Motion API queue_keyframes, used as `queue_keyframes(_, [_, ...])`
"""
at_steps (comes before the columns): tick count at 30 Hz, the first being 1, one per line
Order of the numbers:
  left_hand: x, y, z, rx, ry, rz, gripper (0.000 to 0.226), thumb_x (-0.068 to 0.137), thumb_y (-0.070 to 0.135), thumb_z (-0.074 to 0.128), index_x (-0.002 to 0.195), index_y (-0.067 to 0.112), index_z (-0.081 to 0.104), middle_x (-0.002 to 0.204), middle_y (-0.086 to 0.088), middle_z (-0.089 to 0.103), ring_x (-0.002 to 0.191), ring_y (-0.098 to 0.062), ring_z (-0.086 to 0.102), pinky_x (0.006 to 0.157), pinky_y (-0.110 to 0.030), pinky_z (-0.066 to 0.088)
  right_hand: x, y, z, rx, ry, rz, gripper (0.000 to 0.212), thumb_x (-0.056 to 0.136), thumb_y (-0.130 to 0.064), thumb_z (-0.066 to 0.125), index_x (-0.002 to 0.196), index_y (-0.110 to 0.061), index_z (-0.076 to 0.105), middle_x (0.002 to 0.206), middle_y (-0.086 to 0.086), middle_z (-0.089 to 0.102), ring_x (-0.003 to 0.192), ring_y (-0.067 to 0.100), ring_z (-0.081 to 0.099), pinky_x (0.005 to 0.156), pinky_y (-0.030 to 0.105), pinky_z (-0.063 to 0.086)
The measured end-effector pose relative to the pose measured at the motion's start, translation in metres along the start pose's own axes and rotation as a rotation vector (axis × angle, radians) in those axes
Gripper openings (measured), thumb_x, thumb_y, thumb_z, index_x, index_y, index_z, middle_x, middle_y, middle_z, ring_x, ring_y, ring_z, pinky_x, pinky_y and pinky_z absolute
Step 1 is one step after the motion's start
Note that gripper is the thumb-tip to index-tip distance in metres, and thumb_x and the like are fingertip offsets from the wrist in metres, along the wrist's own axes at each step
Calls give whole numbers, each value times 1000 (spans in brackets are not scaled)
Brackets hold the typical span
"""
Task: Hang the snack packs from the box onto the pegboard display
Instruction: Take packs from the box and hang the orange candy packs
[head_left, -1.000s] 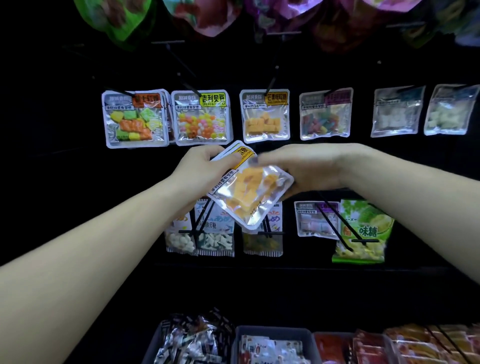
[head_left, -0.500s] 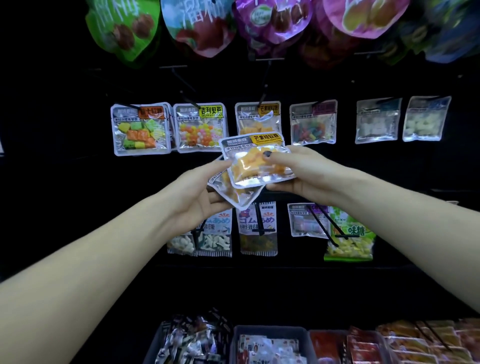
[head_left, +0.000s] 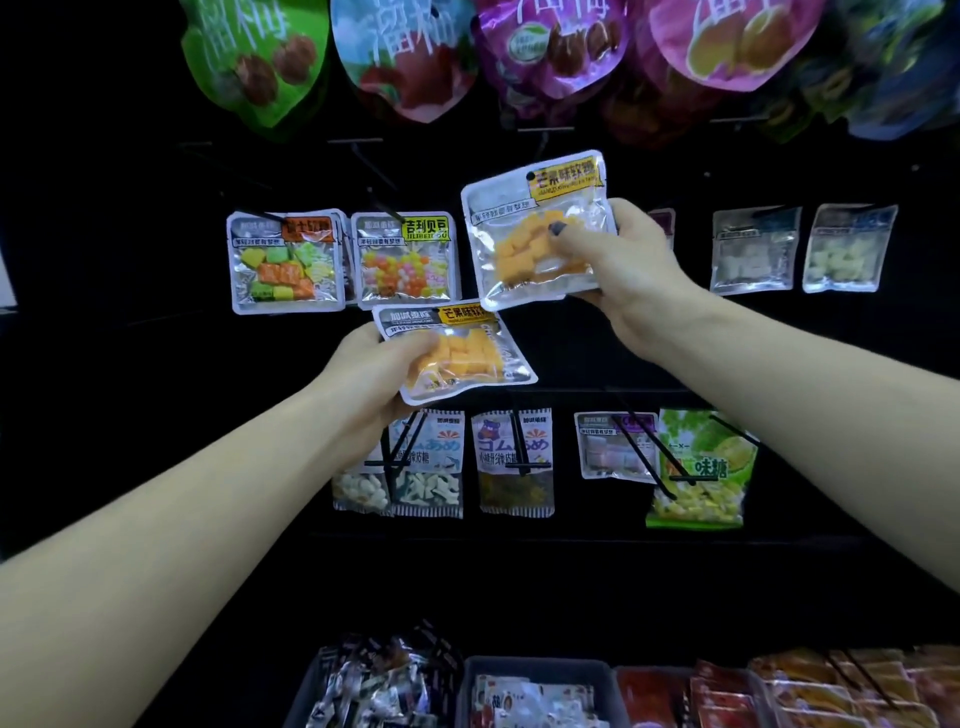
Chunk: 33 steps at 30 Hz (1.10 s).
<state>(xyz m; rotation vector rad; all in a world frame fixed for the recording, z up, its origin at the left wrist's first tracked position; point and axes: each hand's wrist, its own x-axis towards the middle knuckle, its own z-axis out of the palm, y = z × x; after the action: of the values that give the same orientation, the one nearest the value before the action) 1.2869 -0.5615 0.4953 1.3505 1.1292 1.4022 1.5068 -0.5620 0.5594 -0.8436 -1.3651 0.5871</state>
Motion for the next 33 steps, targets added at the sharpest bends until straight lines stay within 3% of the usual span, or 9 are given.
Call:
queue_keyframes(4, [2,2,2,-17,-33,18,11,101,17,65,111,17,69,98,-6,76,72,-18,70,62,-28,55,4,4,7,56,17,88,16,93,-7,68,106,-16,63,106,6,77,100,25,76,92,49,61])
queue_keyframes(8, [5,-1,3,-4,-32,24,22,100,19,67,122,15,67,94,-5,74,74,-21,68,70,-36,54,4,9,13,86,11,98,15,95,-7,67,107,-16,65,98,0,76,95,20,76,90,44,62])
queue_keyframes(12, [7,-9,0,19,-8,18,23,99,21,70,121,14,66,93,-4,77,67,-14,71,68,-33,57,5,12,12,84,66,73,24,92,-5,63,115,-11,66,99,3,77,93,19,77,89,43,62])
queue_keyframes(17, [13,-15,-1,12,12,20,26,99,21,70,123,14,66,111,-9,77,83,-21,72,79,-39,57,9,17,14,96,100,67,15,88,-9,66,99,-19,66,112,11,75,111,30,71,101,54,55])
queue_keyframes(22, [19,-15,4,1,4,56,19,100,19,68,118,15,67,96,-2,77,75,-17,71,77,-39,59,15,27,15,109,147,89,12,84,-11,69,91,-21,67,110,8,77,108,31,72,104,56,53])
queue_keyframes(27, [26,-18,8,-1,0,68,14,100,19,69,114,17,68,86,4,75,63,-11,68,63,-30,53,25,41,15,95,141,146,14,90,-15,69,104,-16,68,119,11,74,113,30,70,103,54,54])
queue_keyframes(30, [33,-23,9,13,5,72,13,99,21,69,112,18,68,90,2,76,64,-10,69,64,-30,53,39,48,17,77,138,200,26,91,-16,68,116,-12,67,122,9,72,114,27,69,99,50,56])
queue_keyframes(33, [41,-30,8,31,19,65,16,98,23,70,112,15,67,97,-2,75,76,-16,68,72,-35,52,56,57,18,97,149,250,25,92,-13,68,117,-13,67,121,7,72,111,25,70,90,44,62])
